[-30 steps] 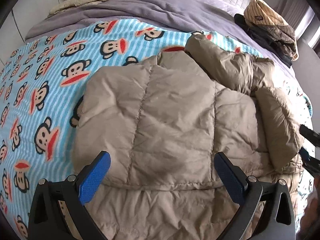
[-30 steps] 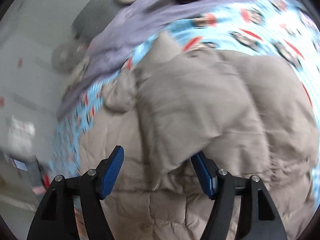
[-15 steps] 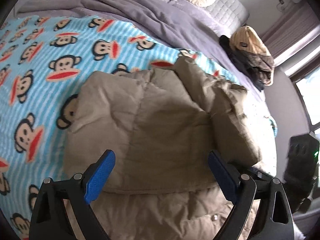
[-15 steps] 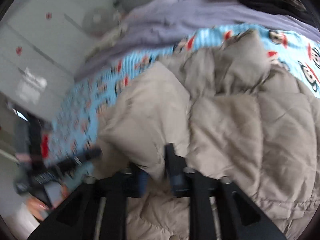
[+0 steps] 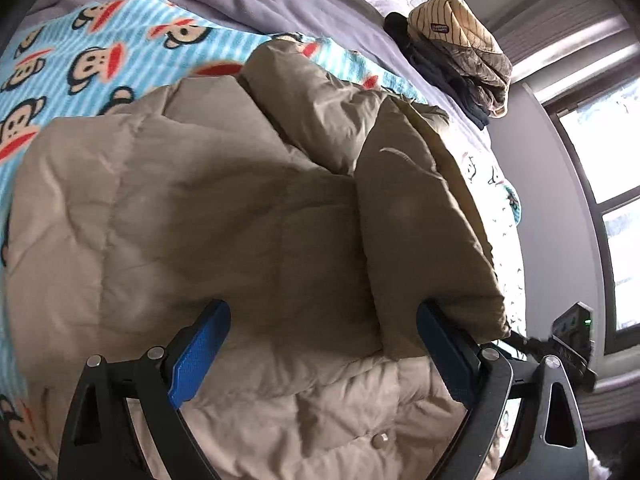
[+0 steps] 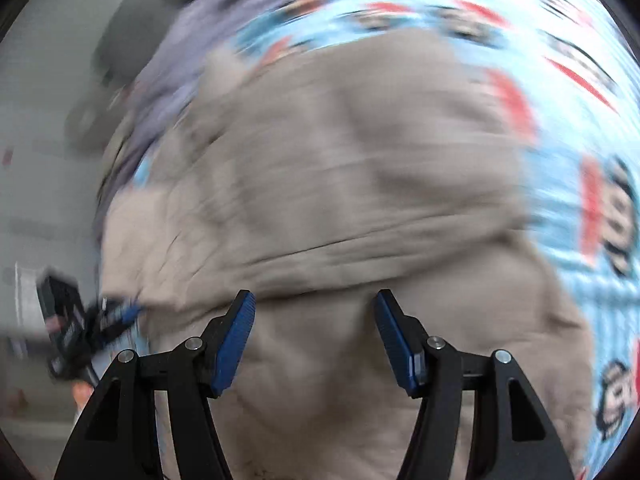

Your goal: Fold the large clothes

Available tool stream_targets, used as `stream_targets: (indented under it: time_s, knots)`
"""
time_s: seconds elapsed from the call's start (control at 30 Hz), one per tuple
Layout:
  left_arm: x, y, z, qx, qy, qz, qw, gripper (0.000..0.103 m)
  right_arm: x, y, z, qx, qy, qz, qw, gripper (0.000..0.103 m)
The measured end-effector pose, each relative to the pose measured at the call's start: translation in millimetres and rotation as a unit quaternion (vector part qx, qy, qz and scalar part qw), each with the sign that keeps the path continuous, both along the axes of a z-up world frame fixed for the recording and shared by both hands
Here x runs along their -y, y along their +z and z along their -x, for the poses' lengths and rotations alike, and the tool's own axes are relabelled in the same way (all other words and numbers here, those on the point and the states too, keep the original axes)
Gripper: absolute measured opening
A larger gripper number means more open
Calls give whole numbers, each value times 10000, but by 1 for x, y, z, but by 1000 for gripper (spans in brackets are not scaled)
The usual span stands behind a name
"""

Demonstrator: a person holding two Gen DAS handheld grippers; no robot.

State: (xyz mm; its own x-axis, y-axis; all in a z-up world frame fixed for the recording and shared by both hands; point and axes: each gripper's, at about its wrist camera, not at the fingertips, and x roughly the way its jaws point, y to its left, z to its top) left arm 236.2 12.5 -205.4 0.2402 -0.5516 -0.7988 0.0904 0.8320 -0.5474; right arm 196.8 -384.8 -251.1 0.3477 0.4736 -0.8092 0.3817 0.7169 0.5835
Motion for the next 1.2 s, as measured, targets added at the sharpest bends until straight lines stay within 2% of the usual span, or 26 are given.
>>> stream_targets:
  time_s: [0.13, 0.2, 0.27, 0.37, 0.43, 0.57, 0.63, 0.73, 0.77, 0.8, 0.83, 0.87, 0.9, 0.93, 1.1, 1.2]
  knots:
    - [-13, 22, 5, 265, 125, 306, 9991, 95, 37, -15, -1, 90, -792, -594, 9950, 66]
    - [-20, 24, 5, 250, 160, 409, 9987, 95, 35, -19, -9, 119, -830, -624, 9945, 66]
    - [-20, 15, 2, 55, 143, 481, 9987, 95, 36, -23, -13, 95, -787, -631, 9949, 66]
    - [-9, -1, -3, -160, 41, 424, 9990, 95, 26, -30, -23, 90, -752, -662, 9949, 66]
    - [-4, -2, -1, -239, -17, 666, 9975, 95, 21, -30, -22, 92, -737, -643, 9952, 66]
    - [-18, 18, 8, 6, 121, 1407, 9900, 95, 27, -30, -20, 76, -758, -667, 9949, 66]
    - [-23, 21, 6, -2, 105, 1480, 9889, 95, 36, -29, -7, 87, -791, -721, 9942, 66]
    - [-20, 11, -4, -225, -9, 1592, 9870, 95, 38, -32, -2, 69, -811, -742, 9939, 66]
    - [-17, 7, -6, -252, -22, 1535, 9878, 95, 38, -33, -2, 65, -812, -743, 9939, 66]
    - [-11, 0, -9, -298, -12, 1285, 9913, 95, 39, -33, 0, 73, -805, -733, 9940, 66]
    - [-4, -7, -11, -355, -16, 992, 9944, 91, 39, -33, 1, 81, -793, -717, 9942, 66]
    - [-1, -12, -13, -362, -19, 825, 9959, 77, 39, -33, 1, 80, -786, -709, 9943, 66]
    - [4, -14, -13, -371, -96, 664, 9971, 28, 39, -32, 1, 77, -794, -716, 9942, 66]
    - [6, -15, -13, -434, -163, 582, 9972, 10, 39, -32, 2, 75, -798, -717, 9942, 66]
    - [-15, 11, 7, 219, -4, 281, 9994, 10, 36, -22, -4, 159, -666, -581, 9960, 66]
    - [-28, -9, 8, -19, 70, -76, 9999, 10, 30, -22, -11, 190, -537, -456, 9973, 66]
